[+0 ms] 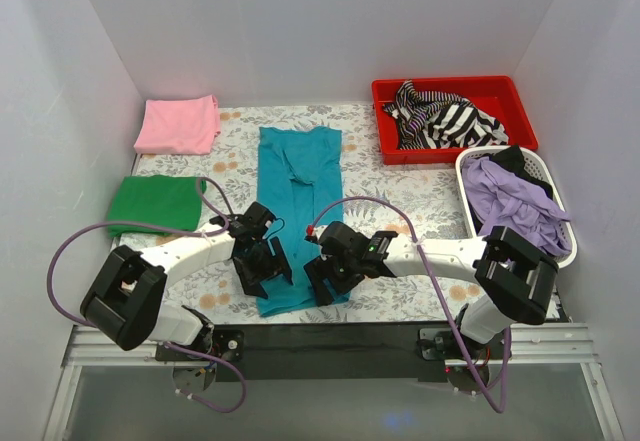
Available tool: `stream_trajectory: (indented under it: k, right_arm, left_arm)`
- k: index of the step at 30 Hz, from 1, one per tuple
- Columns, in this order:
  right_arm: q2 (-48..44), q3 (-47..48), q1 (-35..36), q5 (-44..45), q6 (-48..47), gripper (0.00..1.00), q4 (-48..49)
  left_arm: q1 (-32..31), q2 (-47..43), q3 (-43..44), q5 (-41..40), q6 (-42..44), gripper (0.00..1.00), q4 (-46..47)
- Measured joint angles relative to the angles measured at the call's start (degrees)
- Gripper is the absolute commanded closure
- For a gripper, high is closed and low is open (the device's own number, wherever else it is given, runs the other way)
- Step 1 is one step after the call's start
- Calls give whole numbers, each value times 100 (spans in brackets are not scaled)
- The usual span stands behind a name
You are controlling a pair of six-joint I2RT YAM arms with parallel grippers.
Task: Fold and stack the t-shirts
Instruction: Fold the tshirt
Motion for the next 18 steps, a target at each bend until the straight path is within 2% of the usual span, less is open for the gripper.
stream_trajectory:
  k: [9,18]
  right_arm:
    - [-133,-109,7,83,149,18,-81]
    - [-579,-299,122,85,271,18,-1062]
  left_arm:
    - [-2,-212,55,-363,256,31,-496]
    - [-2,-597,293,-581,654,30,-957]
